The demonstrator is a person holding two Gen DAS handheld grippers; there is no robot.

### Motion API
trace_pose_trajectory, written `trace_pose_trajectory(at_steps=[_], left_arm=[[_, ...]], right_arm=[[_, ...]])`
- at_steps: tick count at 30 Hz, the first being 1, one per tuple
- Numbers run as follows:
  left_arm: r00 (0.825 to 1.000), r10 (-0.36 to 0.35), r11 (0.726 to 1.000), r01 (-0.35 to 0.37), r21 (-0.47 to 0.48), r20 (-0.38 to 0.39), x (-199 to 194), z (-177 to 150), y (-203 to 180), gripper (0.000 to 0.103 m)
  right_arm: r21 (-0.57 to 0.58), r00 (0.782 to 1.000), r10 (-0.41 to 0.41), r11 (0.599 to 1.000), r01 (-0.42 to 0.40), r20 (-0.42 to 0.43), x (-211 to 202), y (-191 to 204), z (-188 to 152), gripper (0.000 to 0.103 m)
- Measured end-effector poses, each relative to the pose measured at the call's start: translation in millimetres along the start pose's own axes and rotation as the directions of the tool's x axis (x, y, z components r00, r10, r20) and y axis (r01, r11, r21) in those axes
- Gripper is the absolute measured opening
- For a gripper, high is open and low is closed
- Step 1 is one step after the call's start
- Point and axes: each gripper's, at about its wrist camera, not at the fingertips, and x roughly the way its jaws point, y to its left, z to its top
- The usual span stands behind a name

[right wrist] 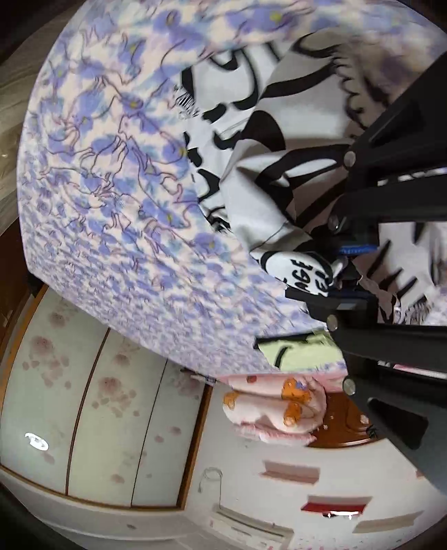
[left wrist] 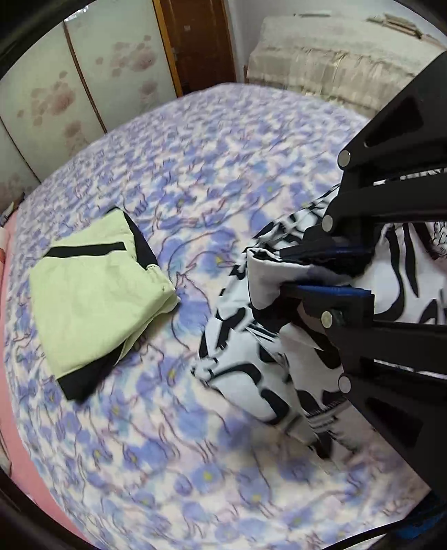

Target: Fold large clothes

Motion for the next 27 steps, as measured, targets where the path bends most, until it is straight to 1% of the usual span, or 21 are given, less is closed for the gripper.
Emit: trace_pose_trajectory(at_steps=[2,5,7,11,13,15,17,21,24,25,27], left_arm=[[0.999,0.036,0.999,-0.036,0.003,-0.004,33.0,8.6,-7.4,0.011],[0.996,0.083,0.996,-0.083,0.008,-0.021,71.5,19.7,-14.6,0.01],[0.995,0.1,0.995,-0.1,0.011,-0.026,89.4,25.4,-18.5,0.01],[0.989,0.144,0.989,-0.144,0.019,-0.024,122.4,37.3,-27.4,0.01],[0.986,0.167,0.986,-0.167,0.017,-0.022,139.0,44.3,-30.8,0.009],[0.984,0.179,0.984,-0.179,0.021,-0.01,149.7,49.8,-33.2,0.008],[0.979,0.201,0.978,-0.202,0.047,0.022,159.0,52.9,-36.4,0.007],[0.971,0.229,0.965,-0.235,0.119,0.065,171.8,51.8,-45.0,0.006],[0.964,0.244,0.948,-0.261,0.181,0.108,171.6,49.4,-55.6,0.007],[0.964,0.243,0.945,-0.261,0.196,0.112,168.9,48.2,-58.9,0.006],[0.971,0.216,0.948,-0.234,0.215,0.105,159.0,47.1,-65.3,0.006]], right_arm=[[-0.004,0.999,-0.034,0.999,0.034,-0.01,24.3,-9.7,10.3,0.015],[0.014,0.996,-0.08,0.997,0.08,-0.032,66.3,-29.1,28.7,0.015],[0.029,0.994,-0.099,0.995,0.1,-0.047,84.2,-37.6,36.8,0.015],[0.039,0.984,-0.163,0.985,0.166,-0.078,123.9,-54.5,52.3,0.015],[0.061,0.979,-0.178,0.981,0.185,-0.099,139.7,-63.7,57.3,0.015],[0.05,0.973,-0.202,0.977,0.209,-0.11,152.8,-69.7,61.0,0.014],[0.035,0.97,-0.219,0.974,0.224,-0.111,163.3,-73.3,61.1,0.015],[0.046,0.977,-0.177,0.982,0.184,-0.116,177.1,-88.9,61.2,0.015],[0.015,0.98,-0.154,0.987,0.158,-0.127,173.4,-89.1,61.9,0.015],[0.01,0.979,-0.153,0.988,0.155,-0.132,171.7,-88.5,62.6,0.015],[0.007,0.973,-0.173,0.984,0.176,-0.152,169.5,-85.0,64.9,0.016]])
